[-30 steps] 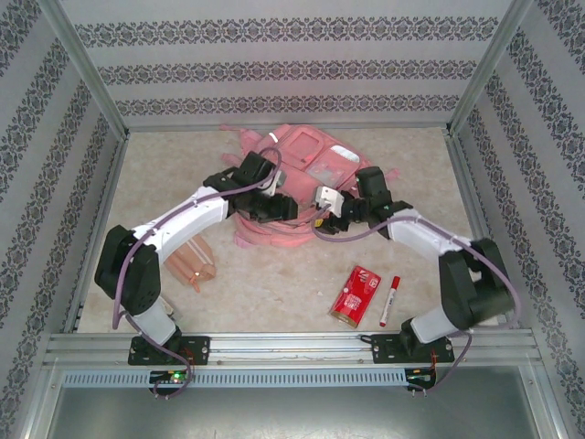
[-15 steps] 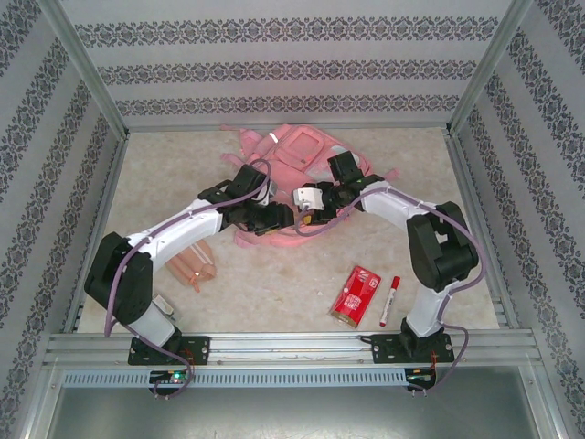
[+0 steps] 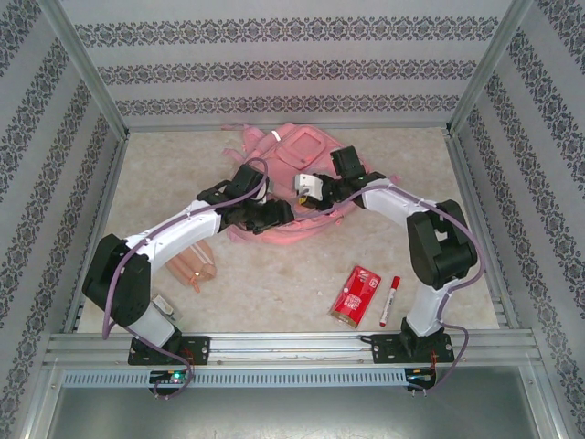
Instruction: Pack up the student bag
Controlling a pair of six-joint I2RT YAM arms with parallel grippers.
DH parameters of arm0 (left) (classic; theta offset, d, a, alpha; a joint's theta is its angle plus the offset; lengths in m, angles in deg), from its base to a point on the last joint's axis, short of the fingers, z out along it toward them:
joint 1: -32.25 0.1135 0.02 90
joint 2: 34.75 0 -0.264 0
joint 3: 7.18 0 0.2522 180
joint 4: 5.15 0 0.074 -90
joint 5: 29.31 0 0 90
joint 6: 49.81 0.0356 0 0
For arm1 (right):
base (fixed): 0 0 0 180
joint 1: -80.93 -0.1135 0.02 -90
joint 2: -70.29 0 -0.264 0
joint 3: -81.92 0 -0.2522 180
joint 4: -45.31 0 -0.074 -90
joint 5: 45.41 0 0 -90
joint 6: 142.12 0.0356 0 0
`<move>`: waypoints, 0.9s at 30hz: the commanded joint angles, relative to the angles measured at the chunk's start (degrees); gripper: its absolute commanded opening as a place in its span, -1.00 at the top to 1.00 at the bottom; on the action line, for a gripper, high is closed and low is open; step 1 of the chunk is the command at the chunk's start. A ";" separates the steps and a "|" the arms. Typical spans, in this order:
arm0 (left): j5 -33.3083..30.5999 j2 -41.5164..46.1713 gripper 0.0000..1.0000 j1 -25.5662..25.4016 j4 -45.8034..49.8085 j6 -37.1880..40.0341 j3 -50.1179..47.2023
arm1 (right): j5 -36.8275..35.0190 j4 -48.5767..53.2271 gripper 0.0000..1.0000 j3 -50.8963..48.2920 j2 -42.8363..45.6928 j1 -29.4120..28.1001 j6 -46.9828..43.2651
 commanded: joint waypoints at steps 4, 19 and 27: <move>-6.43 -2.94 -0.18 -0.11 2.69 -2.84 5.47 | 9.92 -5.99 1.00 2.55 3.11 1.74 10.99; -20.28 -6.28 -0.08 -7.25 12.75 -6.45 9.36 | 8.90 -12.95 1.00 2.67 3.69 0.80 23.19; -21.66 -11.16 0.01 -7.30 10.31 -2.82 14.58 | 8.94 -13.03 1.00 1.73 4.14 -0.29 23.21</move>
